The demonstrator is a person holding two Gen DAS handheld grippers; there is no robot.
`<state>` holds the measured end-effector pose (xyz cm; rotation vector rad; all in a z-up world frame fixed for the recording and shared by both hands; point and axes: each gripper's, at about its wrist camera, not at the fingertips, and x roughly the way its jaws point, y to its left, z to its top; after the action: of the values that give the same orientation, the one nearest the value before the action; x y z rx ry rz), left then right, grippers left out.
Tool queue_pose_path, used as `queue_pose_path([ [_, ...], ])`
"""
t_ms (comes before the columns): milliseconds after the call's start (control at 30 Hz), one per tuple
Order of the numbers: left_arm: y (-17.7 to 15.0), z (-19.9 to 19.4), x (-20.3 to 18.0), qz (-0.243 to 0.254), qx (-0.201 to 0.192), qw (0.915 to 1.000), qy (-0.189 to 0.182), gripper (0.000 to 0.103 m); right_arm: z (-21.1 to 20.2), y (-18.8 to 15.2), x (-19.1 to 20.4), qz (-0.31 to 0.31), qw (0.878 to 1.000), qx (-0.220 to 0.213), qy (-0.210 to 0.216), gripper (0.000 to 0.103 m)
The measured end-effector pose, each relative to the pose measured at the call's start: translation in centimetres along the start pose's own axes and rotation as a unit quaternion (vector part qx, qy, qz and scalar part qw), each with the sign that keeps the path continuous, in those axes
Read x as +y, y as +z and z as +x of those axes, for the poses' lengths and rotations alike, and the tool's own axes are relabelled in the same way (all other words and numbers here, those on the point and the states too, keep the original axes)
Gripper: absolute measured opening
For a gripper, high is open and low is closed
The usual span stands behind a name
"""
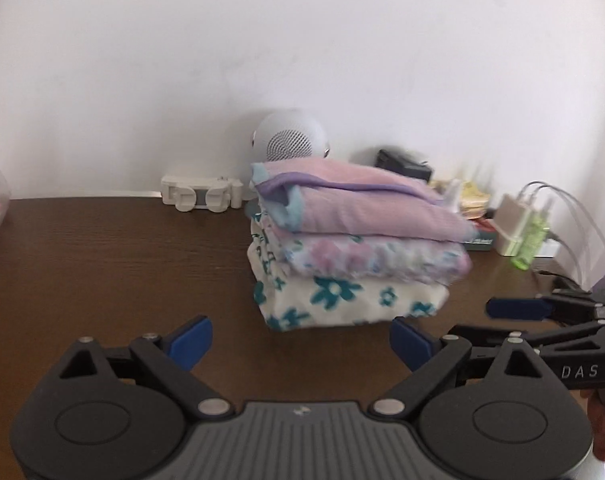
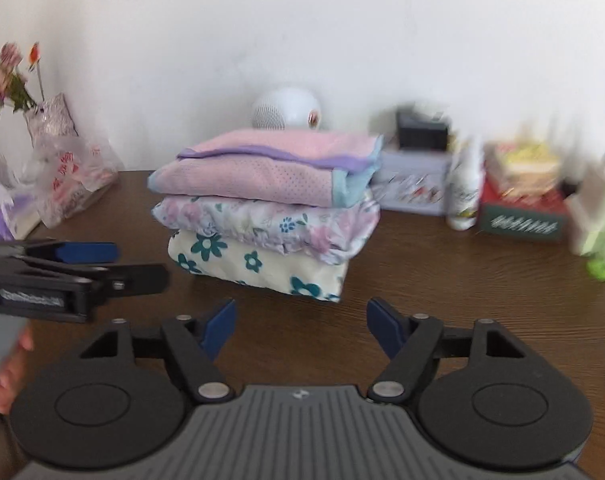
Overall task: Fold clothes
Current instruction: 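Grasp the white teal-flowered garment from the stack with both grippers while lifting it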
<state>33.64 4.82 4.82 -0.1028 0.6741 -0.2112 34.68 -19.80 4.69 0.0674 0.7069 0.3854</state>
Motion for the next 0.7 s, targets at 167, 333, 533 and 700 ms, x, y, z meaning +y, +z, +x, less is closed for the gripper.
queue_pose_path([
  [167, 1.3, 4.3, 0.8, -0.009, 0.034, 0.9983, -0.047, 0.046, 4.2, 1.1, -0.3, 0.005, 1.000, 0.008, 0.015, 0.052],
  [333, 2.6, 3.1, 0.4, -0.038, -0.012, 0.9974, -0.061, 0.028, 3.8, 2.4, -0.5, 0.034, 0.999, -0.021, 0.033, 0.016],
  [533, 8.3, -5.2, 0.3, -0.124, -0.108, 0.9809, -0.104, 0.026, -4.9, 9.2, 1.1, 0.053, 0.988, -0.123, 0.081, 0.006],
  [700, 9.9, -13.1, -3.2, -0.092, -0.159, 0.9782, -0.097, 0.025, -11.8, 11.9, 3.9, 0.036, 0.983, -0.152, 0.092, 0.006],
])
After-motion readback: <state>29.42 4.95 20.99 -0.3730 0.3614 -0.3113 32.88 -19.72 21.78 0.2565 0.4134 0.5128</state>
